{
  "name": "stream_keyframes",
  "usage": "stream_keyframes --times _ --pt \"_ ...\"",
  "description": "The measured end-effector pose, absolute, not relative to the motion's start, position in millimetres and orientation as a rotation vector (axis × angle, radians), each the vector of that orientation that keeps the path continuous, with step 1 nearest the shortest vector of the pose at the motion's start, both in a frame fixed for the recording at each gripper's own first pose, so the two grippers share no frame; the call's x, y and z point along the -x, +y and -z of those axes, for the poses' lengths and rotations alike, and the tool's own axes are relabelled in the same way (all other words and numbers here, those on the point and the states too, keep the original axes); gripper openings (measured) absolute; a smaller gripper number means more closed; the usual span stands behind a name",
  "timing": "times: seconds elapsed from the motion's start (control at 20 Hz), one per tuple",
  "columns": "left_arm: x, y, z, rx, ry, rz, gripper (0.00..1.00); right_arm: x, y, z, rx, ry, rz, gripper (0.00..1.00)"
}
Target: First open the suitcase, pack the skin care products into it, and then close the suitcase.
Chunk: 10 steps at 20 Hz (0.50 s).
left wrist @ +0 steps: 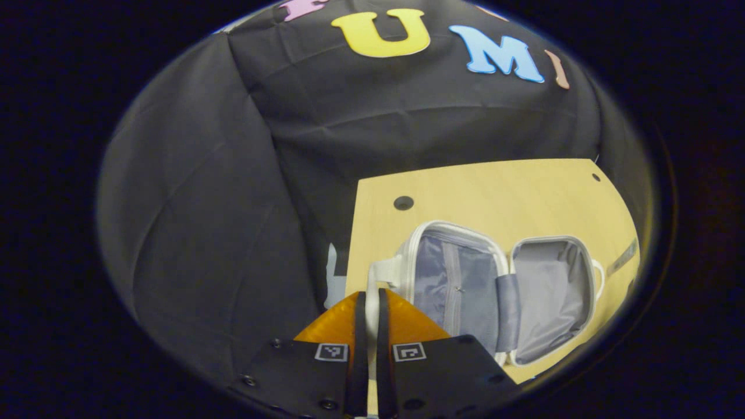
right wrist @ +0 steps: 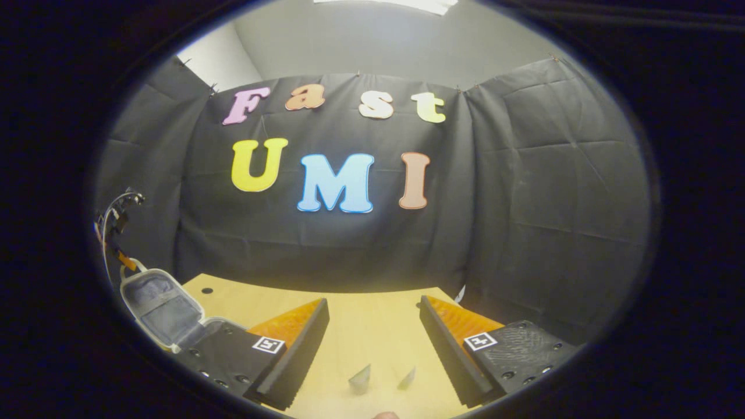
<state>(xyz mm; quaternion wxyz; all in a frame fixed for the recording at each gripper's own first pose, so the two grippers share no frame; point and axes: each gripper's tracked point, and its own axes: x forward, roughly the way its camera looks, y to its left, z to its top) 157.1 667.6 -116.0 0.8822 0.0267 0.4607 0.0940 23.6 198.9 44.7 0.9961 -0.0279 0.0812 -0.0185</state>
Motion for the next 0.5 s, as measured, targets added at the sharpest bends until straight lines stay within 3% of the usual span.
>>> stream_keyframes --times 0.25,0.5 --pt "-124 708 209 0.094 1.017 -0.201 0.14 -12 213 -43 0.08 0.192 0.049 0.95" --pt "-120 716 245 0.181 1.003 -0.194 0.14 -4 220 -45 0.09 0.203 0.057 0.95"
